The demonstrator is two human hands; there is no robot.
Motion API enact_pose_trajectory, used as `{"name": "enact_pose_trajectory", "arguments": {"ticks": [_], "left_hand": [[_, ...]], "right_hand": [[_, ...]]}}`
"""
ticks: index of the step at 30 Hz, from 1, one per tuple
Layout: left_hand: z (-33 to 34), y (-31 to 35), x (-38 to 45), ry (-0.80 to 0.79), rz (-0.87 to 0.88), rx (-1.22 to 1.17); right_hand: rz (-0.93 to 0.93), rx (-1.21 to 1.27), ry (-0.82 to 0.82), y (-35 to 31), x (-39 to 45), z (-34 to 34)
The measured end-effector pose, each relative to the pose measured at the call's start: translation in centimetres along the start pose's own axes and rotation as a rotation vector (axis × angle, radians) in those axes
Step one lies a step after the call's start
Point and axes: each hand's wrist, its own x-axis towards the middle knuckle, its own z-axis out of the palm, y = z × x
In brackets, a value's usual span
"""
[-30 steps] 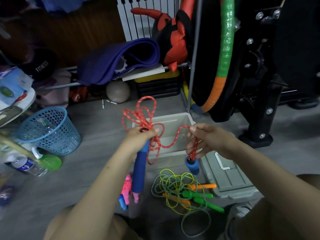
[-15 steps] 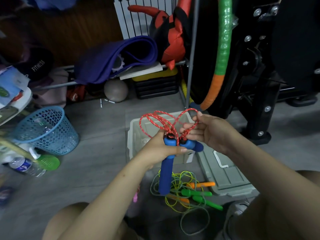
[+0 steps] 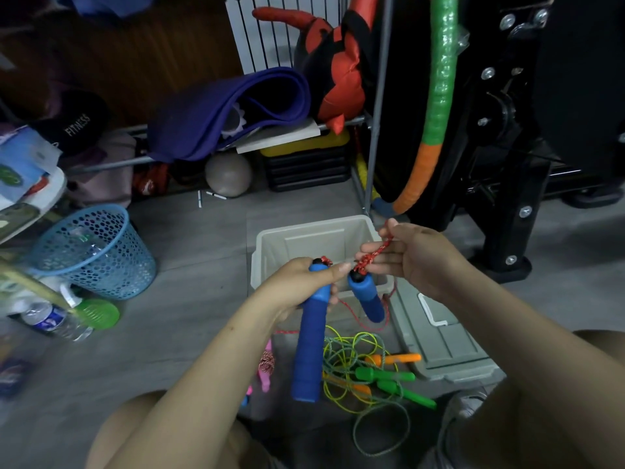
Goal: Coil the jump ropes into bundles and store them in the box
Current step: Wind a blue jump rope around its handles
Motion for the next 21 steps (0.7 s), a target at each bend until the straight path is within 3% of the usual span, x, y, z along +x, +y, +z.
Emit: {"name": "enact_pose_trajectory", "arguments": {"ticks": [3, 9, 13, 16, 18, 21], "left_hand": [[0.1, -0.1, 0.2, -0.073, 0.073, -0.081], [1.0, -0.4, 0.4, 0.021, 0.251, -0.007], [0.5, -0.2, 0.8, 0.171, 0.237, -0.056], [0.1, 0.0, 1.0, 0.240, 0.206, -0.172], [0.1, 0.1, 1.0, 0.255, 0.187, -0.257], [0.3, 0.2, 1.3, 0.211, 0.127, -0.437]], "right_hand": [[0.005, 0.011, -0.019, 0.1, -0.1, 0.2], [-0.034, 0.063, -0.104, 0.1, 0.3, 0.2], [-0.164, -0.393, -0.044, 1.0, 0.9, -0.4], [-0.119, -0.715, -0.210, 1.9, 0.4, -0.5], [-0.056, -0.768, -0.325, 2.6, -0.2, -0.2], [-0.079, -0.652, -0.292, 3.8, -0.1, 0.2]]}}
